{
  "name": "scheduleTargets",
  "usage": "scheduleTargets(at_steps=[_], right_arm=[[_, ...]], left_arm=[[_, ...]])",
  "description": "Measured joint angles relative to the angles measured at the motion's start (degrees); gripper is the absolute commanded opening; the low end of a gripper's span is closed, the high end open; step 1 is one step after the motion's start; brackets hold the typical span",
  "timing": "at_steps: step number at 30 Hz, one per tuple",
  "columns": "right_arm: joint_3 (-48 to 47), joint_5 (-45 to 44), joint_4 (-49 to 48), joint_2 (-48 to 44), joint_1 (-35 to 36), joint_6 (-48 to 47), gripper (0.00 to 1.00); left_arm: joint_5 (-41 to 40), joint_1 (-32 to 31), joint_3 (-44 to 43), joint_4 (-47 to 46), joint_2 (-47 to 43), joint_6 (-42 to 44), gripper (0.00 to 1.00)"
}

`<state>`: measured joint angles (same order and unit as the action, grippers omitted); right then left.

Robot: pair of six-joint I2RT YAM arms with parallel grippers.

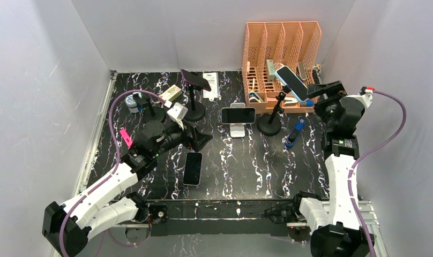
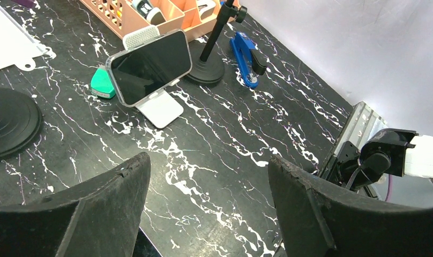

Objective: Remove the phone from the phone stand
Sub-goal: Move the phone stand with the phone to the center of the board.

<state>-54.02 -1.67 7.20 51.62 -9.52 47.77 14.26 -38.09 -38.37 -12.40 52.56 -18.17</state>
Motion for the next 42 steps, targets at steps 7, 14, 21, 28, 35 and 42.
scheduleTargets(at_steps=[7,14,21,28,35,42], right_arm=[[8.0,4.7,-6.1,-2.6,-1.9,11.2,0.98],[11.5,8.0,-11.5,-2.6,-2.2,18.8,0.96],[17.8,11.0,-19.7,-2.2,-3.1,25.8,0.87],[24.0,14.1,-30.4,0.1,-4.0,32.0,0.82],[25.7,16.4,-38.8,3.0,-4.3,35.7,0.72],[25.7,18.3,-44.6,5.8,-4.4,37.9,0.62]], left_arm=[[-1.9,-1.5,0.1,0.1,-0.3,0.2,0.77],[-4.0,-3.3,0.3,0.7,-1.5,1.2,0.77],[-4.6,-3.5,0.3,0.7,-1.8,1.7,0.77],[-4.6,-3.7,0.4,0.7,-1.6,1.7,0.77],[-5.2,-3.8,1.0,-2.5,-0.1,-0.9,0.79],[-6.4,-3.8,-3.3,-9.6,9.3,-10.9,0.80]])
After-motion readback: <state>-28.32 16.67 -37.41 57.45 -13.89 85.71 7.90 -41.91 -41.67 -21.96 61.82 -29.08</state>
